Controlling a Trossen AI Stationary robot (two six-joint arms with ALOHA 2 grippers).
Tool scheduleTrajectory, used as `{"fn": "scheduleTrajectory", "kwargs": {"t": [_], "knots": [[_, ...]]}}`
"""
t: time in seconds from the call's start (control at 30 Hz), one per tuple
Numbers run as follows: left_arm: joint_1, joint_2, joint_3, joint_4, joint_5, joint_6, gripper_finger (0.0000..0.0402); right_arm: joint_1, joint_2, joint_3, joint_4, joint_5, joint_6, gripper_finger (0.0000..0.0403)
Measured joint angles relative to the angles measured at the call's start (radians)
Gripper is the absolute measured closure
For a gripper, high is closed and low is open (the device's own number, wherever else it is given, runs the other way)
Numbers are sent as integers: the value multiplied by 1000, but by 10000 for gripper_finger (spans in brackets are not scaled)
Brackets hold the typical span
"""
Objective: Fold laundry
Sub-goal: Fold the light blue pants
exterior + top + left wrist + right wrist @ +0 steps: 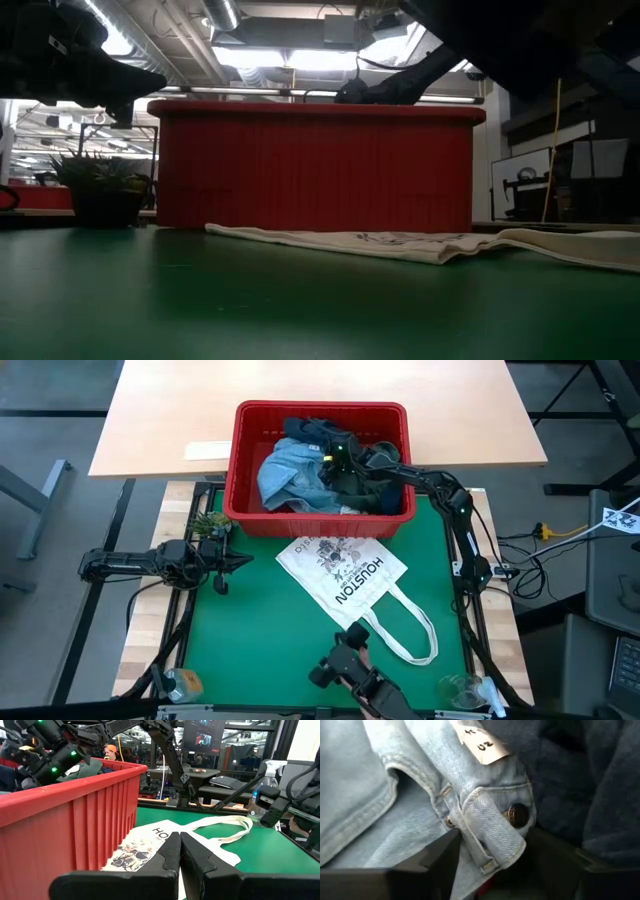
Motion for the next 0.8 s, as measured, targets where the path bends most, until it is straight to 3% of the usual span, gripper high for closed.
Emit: {"fn": "scheduleTrajectory", "kwargs": {"t": [0.33,0.5,0.63,0.8], "knots": [[0,0,0,0,0,0,401,0,-3,0,-3,-136,0,386],[0,0,0,1,0,0,401,1,-36,54,-84,-187,2,373],[0,0,0,1,0,0,401,3,-55,202,-242,-242,2,392],[0,0,0,27,0,-1,401,3,-55,417,-393,-328,3,384]]}}
